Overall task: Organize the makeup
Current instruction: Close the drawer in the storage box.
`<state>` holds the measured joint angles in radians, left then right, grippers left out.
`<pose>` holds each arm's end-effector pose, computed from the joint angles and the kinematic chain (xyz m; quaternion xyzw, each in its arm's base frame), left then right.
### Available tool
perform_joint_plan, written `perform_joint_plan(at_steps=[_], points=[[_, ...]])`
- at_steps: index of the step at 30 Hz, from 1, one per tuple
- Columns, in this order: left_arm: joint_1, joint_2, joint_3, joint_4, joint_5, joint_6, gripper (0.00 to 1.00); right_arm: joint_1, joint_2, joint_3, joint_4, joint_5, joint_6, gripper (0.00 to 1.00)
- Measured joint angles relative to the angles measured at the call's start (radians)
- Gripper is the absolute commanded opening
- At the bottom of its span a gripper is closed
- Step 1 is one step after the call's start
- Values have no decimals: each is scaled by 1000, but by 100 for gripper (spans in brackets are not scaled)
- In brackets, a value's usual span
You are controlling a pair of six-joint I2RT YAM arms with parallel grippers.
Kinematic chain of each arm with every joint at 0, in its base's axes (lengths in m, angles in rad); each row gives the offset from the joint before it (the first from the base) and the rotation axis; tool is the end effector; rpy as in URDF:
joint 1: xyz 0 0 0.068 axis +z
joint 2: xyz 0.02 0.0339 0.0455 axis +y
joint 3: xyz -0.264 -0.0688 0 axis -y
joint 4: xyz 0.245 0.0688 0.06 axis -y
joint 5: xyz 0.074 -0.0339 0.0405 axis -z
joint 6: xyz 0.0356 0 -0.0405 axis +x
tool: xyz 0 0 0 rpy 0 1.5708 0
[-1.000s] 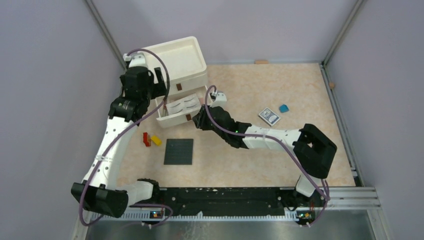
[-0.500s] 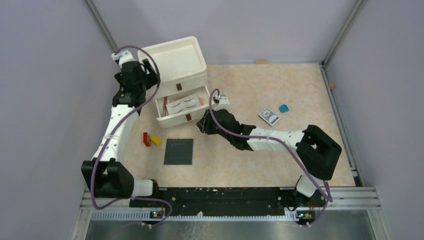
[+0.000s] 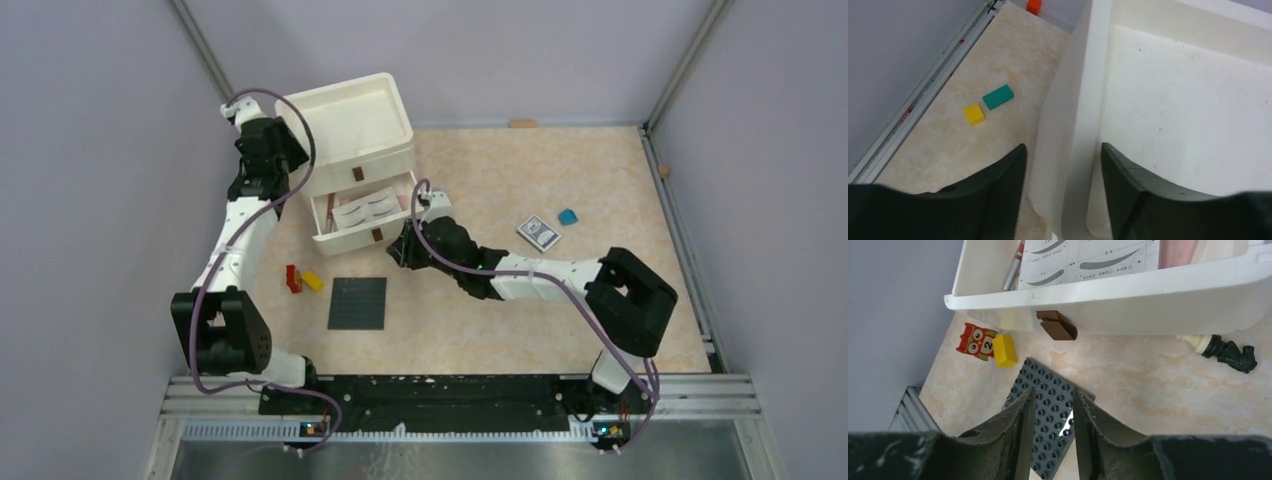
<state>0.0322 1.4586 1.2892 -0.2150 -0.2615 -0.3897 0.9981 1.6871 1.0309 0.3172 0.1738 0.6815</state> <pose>0.3421 0.0202 0.3530 -0.2434 0.7886 0.0078 0.5646 0.2134 0.3196 0.2375 -0.0787 0.8109 0.3812 0.4370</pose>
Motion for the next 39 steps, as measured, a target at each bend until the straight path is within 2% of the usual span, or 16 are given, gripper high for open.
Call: perform_joint_plan(at_steps=[4,6,10,25,39], points=[[0,17,1,47,34,0,31,0,55,40,-5,-7,-48,34],[0,24,1,66,55,1,24,0,93,74,-5,-13,-78,34],[2,25,1,72,84,29,18,0,154,137,-2,-12,-127,34],[22,52,1,134,102,47,9,-2,412,432,-4,74,-228,33],[23,55,-9,162,89,34,4,1,524,534,-10,101,-343,32]])
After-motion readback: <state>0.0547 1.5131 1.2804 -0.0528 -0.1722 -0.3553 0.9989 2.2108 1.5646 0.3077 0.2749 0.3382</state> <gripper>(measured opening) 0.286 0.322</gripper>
